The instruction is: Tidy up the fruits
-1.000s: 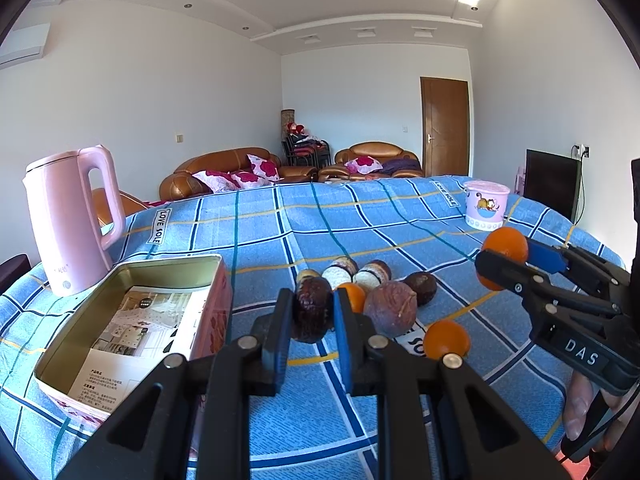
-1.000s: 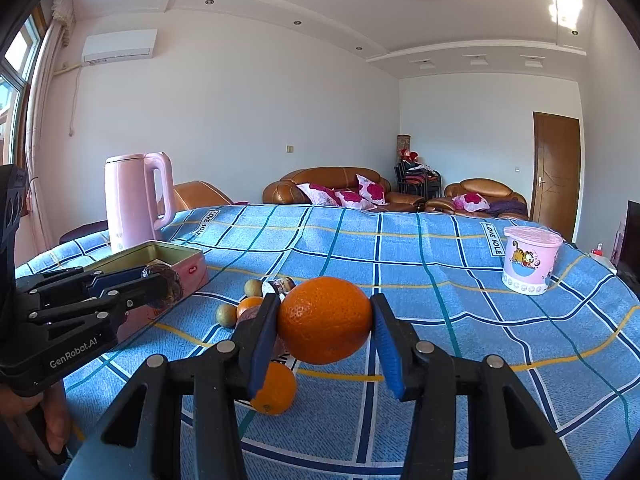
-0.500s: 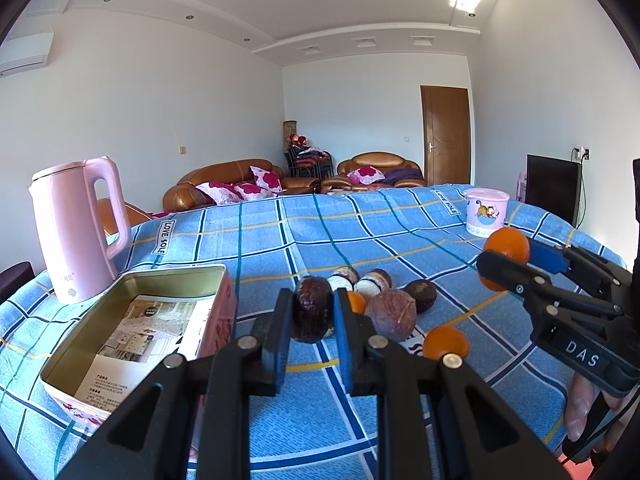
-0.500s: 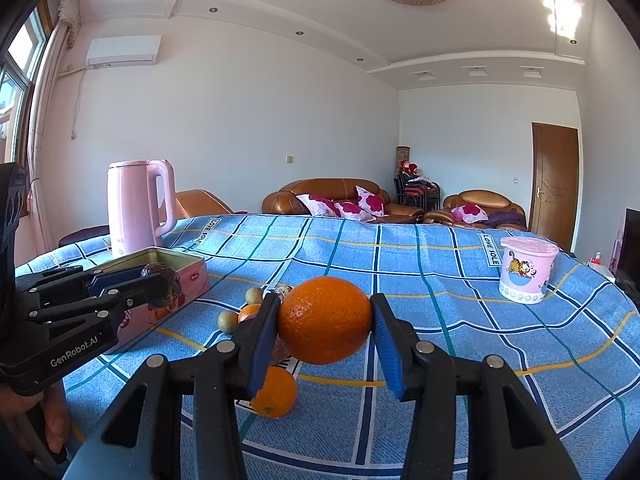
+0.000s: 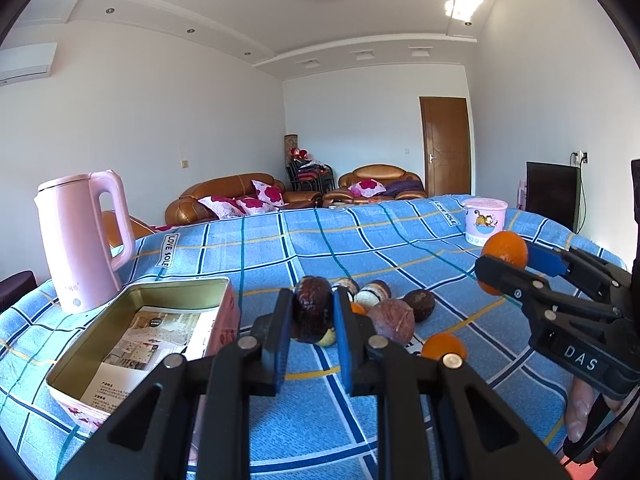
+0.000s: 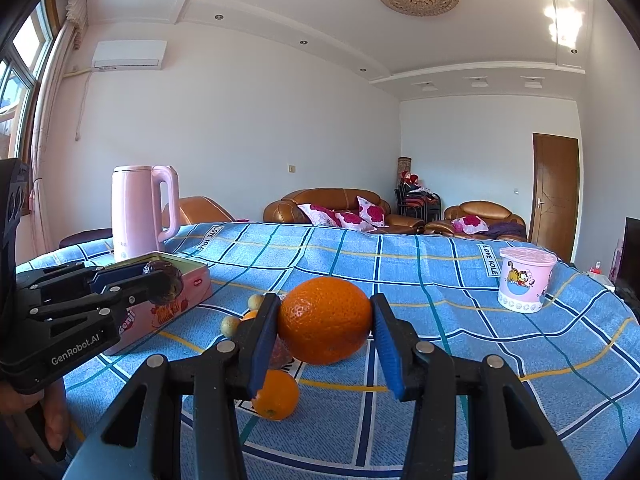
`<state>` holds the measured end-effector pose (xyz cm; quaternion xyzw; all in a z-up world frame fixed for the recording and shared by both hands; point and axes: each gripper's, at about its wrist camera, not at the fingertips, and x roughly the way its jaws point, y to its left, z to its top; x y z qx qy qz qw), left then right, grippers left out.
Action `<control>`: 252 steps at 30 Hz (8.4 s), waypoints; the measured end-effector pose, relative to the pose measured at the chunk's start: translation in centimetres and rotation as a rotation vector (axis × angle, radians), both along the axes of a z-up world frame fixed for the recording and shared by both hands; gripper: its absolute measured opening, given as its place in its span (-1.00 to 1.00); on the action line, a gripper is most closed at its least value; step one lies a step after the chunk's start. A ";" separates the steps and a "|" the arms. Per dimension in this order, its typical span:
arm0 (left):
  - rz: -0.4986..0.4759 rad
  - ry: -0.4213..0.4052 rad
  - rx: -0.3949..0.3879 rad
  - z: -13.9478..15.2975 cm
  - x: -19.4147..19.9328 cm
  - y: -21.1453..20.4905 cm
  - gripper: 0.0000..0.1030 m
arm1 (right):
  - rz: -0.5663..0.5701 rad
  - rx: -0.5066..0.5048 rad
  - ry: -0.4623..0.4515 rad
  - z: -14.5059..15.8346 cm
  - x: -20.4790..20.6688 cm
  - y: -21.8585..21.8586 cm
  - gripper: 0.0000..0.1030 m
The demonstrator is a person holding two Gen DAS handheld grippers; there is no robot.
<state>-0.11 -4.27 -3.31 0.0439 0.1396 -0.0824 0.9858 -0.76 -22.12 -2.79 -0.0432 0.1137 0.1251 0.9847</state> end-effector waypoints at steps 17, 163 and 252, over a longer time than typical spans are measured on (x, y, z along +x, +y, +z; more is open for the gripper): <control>0.097 0.024 -0.055 2.1 -0.3 5.0 -0.59 | 0.121 -0.013 0.078 2.6 1.8 3.5 -0.07; -0.123 0.467 0.072 -2.0 8.7 -7.0 0.25 | -0.037 -0.048 0.539 -2.6 9.1 -1.4 -0.31; -0.095 0.185 -0.058 0.0 3.9 -4.9 -0.08 | -0.023 -0.042 0.191 -0.3 3.8 -1.4 -0.30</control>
